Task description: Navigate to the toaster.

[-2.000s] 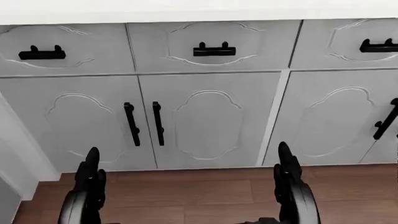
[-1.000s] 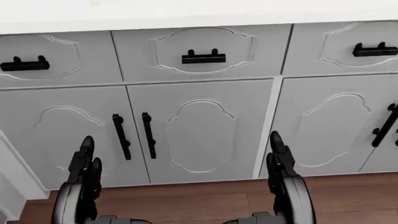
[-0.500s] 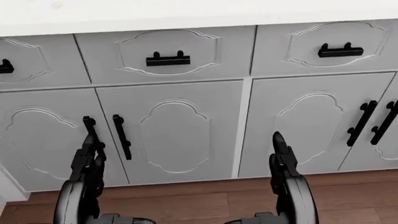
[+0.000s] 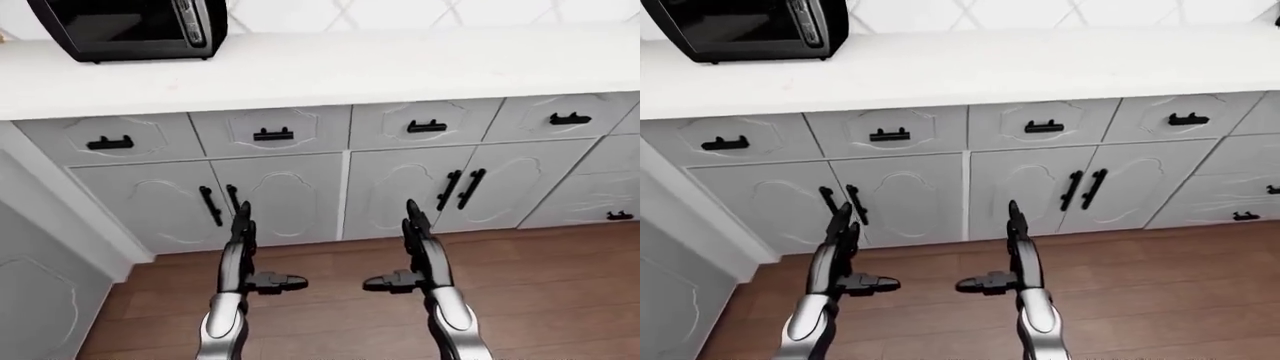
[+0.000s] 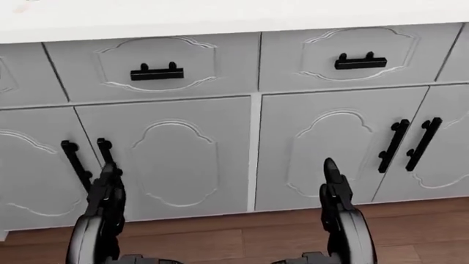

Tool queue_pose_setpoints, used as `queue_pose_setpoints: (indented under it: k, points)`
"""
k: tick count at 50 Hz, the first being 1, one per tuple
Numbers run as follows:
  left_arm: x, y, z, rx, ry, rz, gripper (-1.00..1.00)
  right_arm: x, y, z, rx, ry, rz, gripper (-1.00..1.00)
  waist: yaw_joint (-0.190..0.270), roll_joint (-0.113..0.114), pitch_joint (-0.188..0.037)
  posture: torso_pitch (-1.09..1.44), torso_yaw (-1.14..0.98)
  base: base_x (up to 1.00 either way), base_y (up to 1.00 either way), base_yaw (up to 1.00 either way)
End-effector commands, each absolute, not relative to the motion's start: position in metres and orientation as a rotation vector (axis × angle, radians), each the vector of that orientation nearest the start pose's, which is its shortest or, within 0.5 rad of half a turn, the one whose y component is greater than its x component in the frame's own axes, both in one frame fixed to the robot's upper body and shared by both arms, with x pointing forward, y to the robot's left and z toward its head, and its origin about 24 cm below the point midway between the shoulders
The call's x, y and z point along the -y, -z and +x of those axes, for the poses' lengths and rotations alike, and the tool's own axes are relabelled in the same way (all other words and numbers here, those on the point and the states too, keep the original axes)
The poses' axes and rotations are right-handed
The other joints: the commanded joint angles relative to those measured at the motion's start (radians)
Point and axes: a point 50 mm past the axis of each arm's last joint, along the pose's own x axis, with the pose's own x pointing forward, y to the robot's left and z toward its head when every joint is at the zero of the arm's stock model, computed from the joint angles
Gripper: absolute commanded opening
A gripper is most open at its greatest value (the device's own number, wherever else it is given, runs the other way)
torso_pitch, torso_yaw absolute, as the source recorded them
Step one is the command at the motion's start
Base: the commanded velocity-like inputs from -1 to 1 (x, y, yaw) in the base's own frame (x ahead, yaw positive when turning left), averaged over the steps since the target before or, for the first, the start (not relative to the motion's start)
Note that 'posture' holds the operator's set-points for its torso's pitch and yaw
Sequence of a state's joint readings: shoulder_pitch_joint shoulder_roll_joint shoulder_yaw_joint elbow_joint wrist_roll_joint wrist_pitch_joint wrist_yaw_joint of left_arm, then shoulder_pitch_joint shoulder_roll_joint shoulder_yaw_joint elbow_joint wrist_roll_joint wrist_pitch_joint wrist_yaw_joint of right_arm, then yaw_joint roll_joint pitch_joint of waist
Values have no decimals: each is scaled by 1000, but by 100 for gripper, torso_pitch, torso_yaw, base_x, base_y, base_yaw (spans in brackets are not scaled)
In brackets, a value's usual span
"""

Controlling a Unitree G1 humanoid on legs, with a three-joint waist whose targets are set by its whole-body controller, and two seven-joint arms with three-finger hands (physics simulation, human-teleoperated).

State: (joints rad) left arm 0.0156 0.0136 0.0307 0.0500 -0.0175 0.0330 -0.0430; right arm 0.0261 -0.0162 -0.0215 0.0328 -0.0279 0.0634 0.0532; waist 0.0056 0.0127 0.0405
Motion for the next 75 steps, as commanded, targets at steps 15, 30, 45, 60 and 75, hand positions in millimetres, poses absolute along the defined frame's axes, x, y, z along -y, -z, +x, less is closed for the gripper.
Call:
queue_pose_setpoints:
  k: [15, 30, 45, 60, 75]
  points:
    - [-160, -41, 254, 0, 0, 0, 100, 154, -39, 255, -29, -36, -32, 100, 13, 0, -23, 0, 0, 0, -25, 0]
    - [-160, -41, 254, 0, 0, 0, 100, 153, -38, 255, -27, -46, -39, 100, 7, 38, -11, 0, 0, 0, -31, 0]
    - [-160, -41, 254, 0, 0, 0, 100, 152, -39, 254, -25, -48, -40, 100, 3, -126, -49, 0, 0, 0, -31, 0]
    - [-160, -41, 254, 0, 0, 0, 100, 153, -39, 255, -32, -43, -32, 100, 8, 77, -19, 0, 0, 0, -31, 0]
    - [-160, -41, 254, 0, 0, 0, 100, 152, -40, 254, -27, -49, -40, 100, 5, -67, -25, 0, 0, 0, -31, 0]
